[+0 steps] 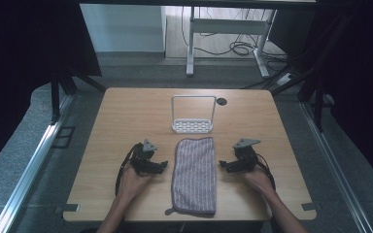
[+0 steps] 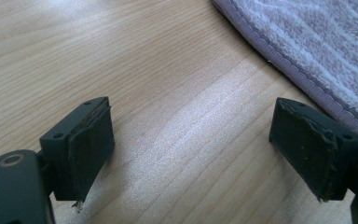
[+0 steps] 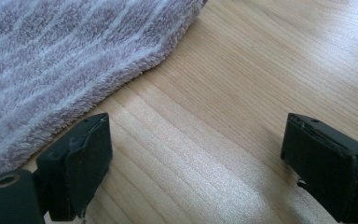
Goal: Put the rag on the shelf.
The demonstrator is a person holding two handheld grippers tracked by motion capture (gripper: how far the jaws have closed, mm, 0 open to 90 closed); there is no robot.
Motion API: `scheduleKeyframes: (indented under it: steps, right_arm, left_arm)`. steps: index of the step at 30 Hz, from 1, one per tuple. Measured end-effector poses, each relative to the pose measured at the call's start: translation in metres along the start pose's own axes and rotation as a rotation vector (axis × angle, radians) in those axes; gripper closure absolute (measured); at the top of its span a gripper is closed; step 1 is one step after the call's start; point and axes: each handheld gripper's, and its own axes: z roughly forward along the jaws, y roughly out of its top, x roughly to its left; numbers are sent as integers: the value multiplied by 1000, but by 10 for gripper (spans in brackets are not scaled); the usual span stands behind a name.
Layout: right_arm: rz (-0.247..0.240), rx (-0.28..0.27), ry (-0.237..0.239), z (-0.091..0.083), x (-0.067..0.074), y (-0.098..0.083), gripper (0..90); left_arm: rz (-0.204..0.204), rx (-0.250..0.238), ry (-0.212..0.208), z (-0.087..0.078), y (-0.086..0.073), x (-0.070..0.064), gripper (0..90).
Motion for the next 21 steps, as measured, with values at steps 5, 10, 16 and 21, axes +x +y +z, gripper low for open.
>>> scheduleKeyframes:
  steps: [5,10,16,21]
  right_arm:
    - [10,14,-5,-1,-1,2,145]
    - [21,38,0,-4,-1,6,189]
    - [75,20,22,-8,-1,19,207]
    - [80,20,39,-6,0,35,181]
  left_arm:
    - [13,-2,-9,0,1,0,161]
    - [14,-18,-35,-2,8,-2,196]
    - [34,-60,-85,-7,28,-7,242]
    - [62,-74,-82,-2,41,-10,245]
